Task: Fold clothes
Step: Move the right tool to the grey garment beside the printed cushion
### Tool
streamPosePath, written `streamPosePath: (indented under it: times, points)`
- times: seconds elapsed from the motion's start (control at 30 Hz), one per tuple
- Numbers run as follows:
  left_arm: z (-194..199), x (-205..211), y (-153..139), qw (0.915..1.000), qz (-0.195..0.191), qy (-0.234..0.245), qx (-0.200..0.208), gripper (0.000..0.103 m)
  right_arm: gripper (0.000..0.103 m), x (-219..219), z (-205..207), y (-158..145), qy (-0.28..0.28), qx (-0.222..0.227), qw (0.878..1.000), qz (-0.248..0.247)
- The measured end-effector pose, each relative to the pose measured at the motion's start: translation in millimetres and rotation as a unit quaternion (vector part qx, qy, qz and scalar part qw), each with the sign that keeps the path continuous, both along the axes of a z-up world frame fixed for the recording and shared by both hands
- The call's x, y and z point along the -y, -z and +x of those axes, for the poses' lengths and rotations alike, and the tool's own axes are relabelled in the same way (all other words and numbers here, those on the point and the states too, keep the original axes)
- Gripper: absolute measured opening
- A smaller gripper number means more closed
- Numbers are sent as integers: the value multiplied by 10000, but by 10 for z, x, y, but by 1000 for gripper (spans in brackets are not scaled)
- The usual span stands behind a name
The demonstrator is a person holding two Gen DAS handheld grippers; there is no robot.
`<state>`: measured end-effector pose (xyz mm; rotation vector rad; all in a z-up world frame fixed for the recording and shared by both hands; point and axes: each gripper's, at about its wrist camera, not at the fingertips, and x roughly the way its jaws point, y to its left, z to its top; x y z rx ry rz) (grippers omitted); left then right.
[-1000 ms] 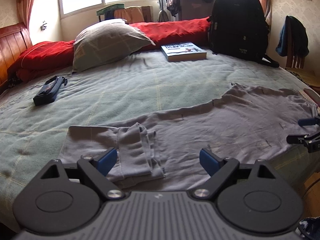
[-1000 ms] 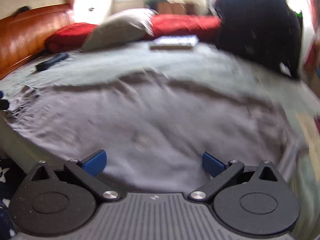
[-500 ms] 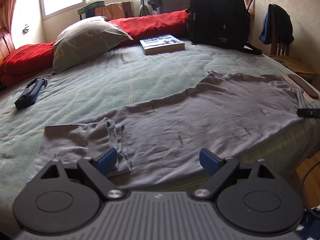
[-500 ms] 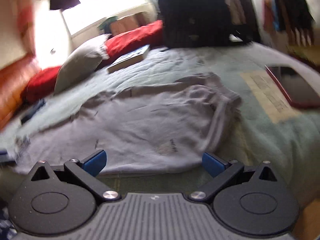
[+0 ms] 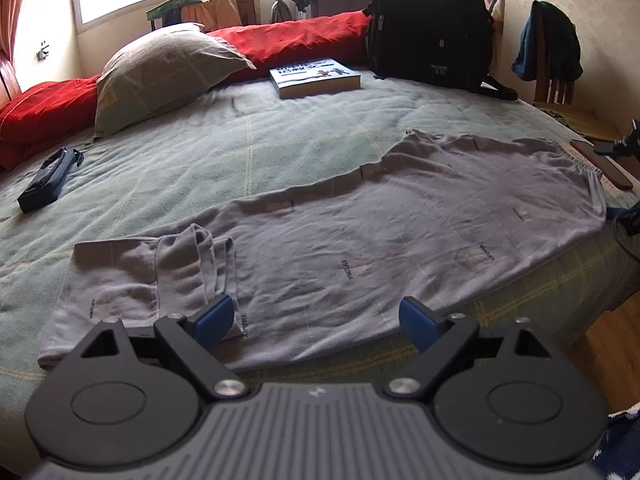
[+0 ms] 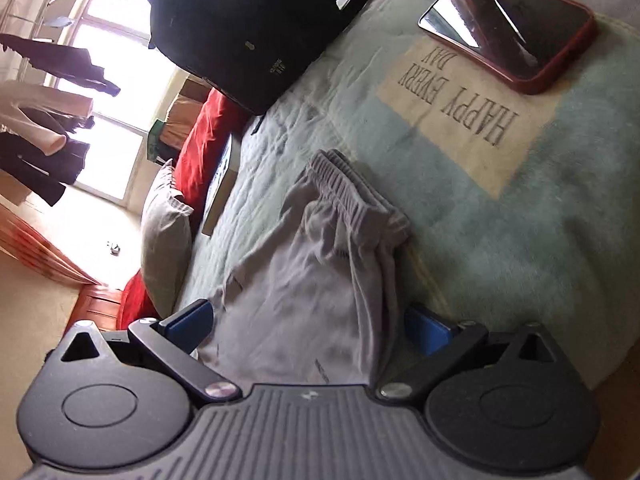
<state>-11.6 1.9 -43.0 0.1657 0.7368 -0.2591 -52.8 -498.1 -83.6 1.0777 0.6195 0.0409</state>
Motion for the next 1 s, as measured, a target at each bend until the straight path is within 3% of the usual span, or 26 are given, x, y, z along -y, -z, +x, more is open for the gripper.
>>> streamPosePath:
  times: [0.27,0.37,0.47,0.7,0.87,1.0]
  points:
    - [28,20,14,10000,1,6,-50,89,103,106,120,31,209,288,9989,289]
    - [38,15,15,10000,-20,1,-56,89,103,0,87,37,-55,348,9985,415]
    - [58,18,29,10000,-37,-15,-78,89,103,-57,118,65,-40,397,9989,232]
    - [28,13,18,10000,-81,-34,-34,89,103,22,174,122,625,864,9943,79]
    - [65,15,36,9999,-78,-75,-80,89,103,-63,204,152,435,897,9950,103]
    - [44,49,49,9999,-90,-16,-71,89,103,126,323,224,599,1059,9913,496]
